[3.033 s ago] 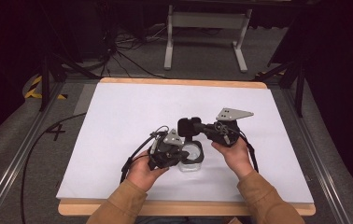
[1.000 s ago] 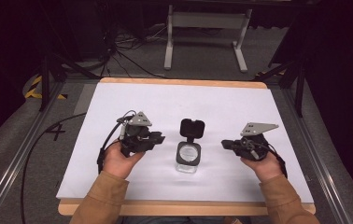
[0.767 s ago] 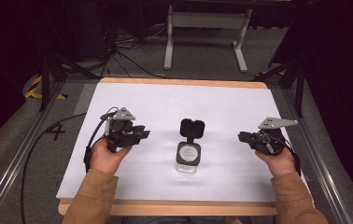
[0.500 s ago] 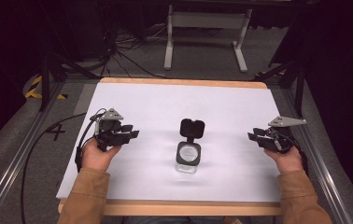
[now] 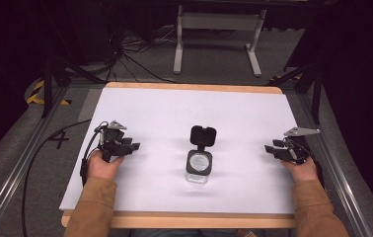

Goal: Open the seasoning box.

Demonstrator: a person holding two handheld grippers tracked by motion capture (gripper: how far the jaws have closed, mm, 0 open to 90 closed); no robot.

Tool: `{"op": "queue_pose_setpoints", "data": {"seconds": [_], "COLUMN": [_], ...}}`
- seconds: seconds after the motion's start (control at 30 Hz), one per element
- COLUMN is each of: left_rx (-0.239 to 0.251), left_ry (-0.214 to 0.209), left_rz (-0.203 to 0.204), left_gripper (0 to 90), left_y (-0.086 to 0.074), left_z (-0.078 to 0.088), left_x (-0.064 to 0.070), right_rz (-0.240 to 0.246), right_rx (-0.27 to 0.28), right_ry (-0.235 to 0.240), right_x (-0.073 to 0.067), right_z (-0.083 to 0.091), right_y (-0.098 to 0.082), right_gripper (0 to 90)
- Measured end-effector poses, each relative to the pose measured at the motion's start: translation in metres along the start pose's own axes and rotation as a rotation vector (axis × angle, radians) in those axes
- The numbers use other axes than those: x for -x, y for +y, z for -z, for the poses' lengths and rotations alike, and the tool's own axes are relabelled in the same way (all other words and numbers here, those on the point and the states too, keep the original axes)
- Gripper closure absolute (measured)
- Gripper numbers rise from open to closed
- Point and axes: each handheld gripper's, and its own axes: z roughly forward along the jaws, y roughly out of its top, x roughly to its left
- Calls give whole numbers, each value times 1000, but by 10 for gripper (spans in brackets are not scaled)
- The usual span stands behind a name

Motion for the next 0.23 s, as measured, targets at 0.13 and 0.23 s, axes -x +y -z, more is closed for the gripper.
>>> {"op": "queue_pose_setpoints", "data": {"seconds": [0.13, 0.23], "left_rx": [-16, -11], "left_ry": [22, 29], "left_rz": [-28, -35], "left_gripper": [547, 546], "left_y": [-1, -2], "left_z": [-7, -10], "left_x": [3, 4], "right_rz": [1, 6], "right_rx": [-8, 12], "right_ry": [-25, -34], "right_x": [1, -1], "right_z": [-7, -10], "right_y": [-5, -6], "right_gripper": [510, 480]}}
